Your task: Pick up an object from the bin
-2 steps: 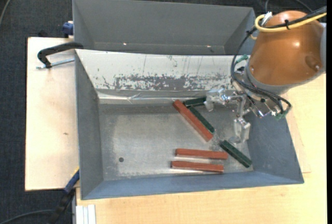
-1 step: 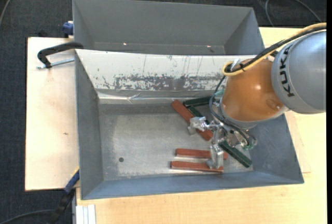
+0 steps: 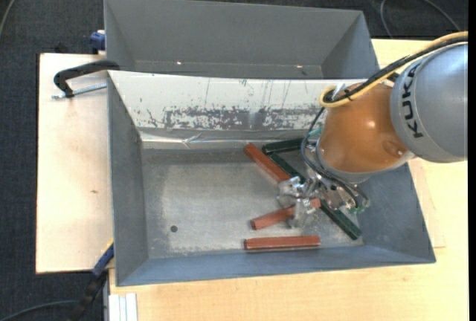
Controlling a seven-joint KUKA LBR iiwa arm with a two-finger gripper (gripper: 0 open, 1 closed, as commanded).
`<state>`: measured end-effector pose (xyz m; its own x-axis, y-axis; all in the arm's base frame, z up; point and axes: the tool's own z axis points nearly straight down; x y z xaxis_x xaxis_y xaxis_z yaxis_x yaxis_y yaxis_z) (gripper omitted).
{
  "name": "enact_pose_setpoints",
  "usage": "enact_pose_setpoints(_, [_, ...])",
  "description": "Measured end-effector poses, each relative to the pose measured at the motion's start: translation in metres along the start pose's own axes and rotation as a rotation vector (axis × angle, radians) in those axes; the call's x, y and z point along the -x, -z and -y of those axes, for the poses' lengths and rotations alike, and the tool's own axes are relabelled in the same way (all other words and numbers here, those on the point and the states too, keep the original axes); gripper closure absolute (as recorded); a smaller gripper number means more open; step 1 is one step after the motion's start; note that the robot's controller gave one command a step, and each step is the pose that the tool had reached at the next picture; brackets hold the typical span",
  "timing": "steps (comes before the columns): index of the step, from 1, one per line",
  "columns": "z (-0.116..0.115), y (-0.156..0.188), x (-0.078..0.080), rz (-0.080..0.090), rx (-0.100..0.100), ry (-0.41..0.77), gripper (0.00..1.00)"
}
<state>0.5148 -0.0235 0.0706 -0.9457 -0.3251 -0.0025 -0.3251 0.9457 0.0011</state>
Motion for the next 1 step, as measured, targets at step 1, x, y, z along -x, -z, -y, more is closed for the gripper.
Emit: enact_pose_setpoints(1, [0.0171,0.1325,0.0051,0.009,-0.006,0.186,1.0])
